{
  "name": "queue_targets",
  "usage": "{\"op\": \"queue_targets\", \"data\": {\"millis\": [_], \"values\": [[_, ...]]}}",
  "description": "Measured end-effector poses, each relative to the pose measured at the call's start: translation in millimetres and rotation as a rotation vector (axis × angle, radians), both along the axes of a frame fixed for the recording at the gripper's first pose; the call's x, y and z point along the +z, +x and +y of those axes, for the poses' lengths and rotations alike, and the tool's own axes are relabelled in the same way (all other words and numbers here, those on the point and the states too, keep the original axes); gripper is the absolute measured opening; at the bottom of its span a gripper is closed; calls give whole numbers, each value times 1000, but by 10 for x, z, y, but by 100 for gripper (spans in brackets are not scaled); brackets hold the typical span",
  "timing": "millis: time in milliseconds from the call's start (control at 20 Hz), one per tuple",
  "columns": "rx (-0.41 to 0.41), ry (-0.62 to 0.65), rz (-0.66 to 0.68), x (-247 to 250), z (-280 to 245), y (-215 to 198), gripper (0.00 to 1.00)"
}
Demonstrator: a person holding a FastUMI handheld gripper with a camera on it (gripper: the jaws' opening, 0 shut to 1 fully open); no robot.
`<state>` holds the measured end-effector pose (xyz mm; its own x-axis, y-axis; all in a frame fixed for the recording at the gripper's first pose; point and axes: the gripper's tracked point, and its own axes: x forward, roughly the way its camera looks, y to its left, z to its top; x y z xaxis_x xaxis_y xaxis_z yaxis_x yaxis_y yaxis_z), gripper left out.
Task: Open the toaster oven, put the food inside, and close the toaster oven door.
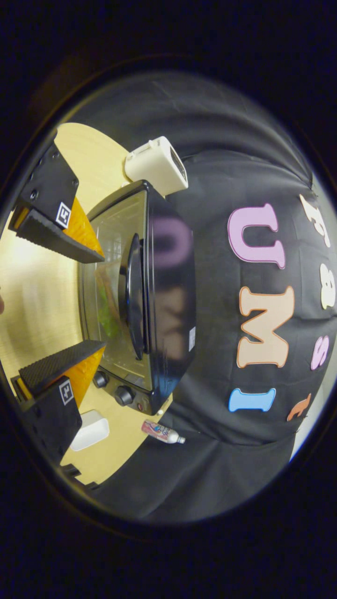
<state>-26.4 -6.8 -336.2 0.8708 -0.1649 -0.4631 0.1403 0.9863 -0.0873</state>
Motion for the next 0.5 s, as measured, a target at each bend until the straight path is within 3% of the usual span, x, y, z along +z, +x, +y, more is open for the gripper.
{"op": "queue_targets", "data": {"millis": [500], "values": [[41, -32, -142, 934, 12, 120, 100]]}}
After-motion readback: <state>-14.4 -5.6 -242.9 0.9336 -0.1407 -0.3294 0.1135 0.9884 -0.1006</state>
